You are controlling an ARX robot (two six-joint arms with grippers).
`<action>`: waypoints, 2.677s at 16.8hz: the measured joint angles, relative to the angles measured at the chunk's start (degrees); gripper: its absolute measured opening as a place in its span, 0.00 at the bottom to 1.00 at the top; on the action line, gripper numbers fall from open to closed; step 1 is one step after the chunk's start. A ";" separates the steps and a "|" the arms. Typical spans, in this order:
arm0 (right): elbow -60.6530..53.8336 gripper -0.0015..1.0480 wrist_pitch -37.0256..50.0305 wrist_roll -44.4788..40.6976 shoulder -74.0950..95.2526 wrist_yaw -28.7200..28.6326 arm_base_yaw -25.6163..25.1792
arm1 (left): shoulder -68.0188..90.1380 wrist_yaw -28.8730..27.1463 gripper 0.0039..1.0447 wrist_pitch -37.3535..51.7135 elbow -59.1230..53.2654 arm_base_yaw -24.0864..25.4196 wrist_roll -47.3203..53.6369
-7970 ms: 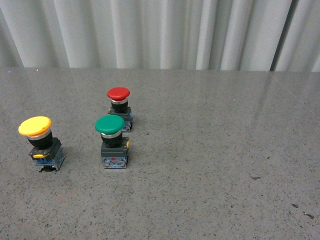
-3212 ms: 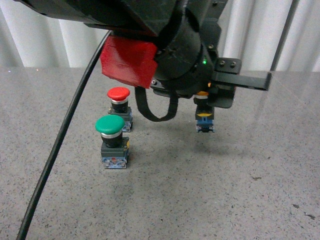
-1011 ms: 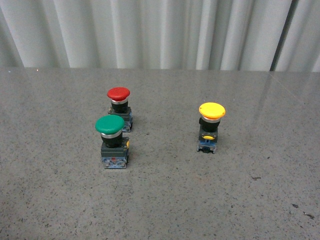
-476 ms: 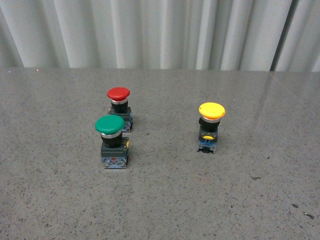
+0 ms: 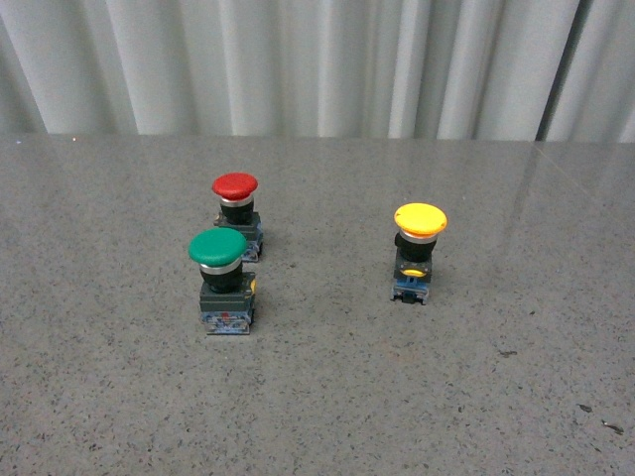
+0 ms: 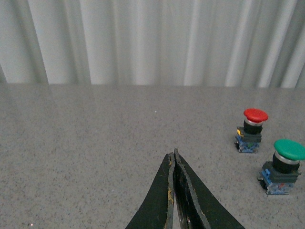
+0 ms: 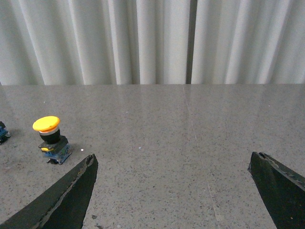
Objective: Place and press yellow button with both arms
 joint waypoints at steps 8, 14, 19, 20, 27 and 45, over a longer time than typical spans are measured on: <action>0.00 0.94 0.02 0.00 0.00 -0.02 0.00 | -16.46 -0.02 0.01 -17.03 -0.61 0.02 0.00; 0.00 0.94 0.00 0.00 0.00 -0.02 0.00 | -16.46 -0.02 0.44 -17.00 -0.61 0.02 -0.04; 0.00 0.94 0.00 0.00 0.00 -0.02 0.00 | -16.46 -0.02 0.60 -17.00 -0.61 0.02 -0.04; 0.00 0.94 0.02 0.00 0.00 -0.02 0.00 | -16.46 -0.04 0.61 -17.00 -0.61 0.02 -0.04; 0.00 0.94 0.02 0.00 0.00 -0.02 0.00 | -16.46 -0.02 0.80 -17.00 -0.61 0.02 -0.04; 44.04 0.07 39.47 2.38 98.71 4.94 25.81 | -16.46 -0.02 0.94 -16.98 -0.61 0.02 -0.02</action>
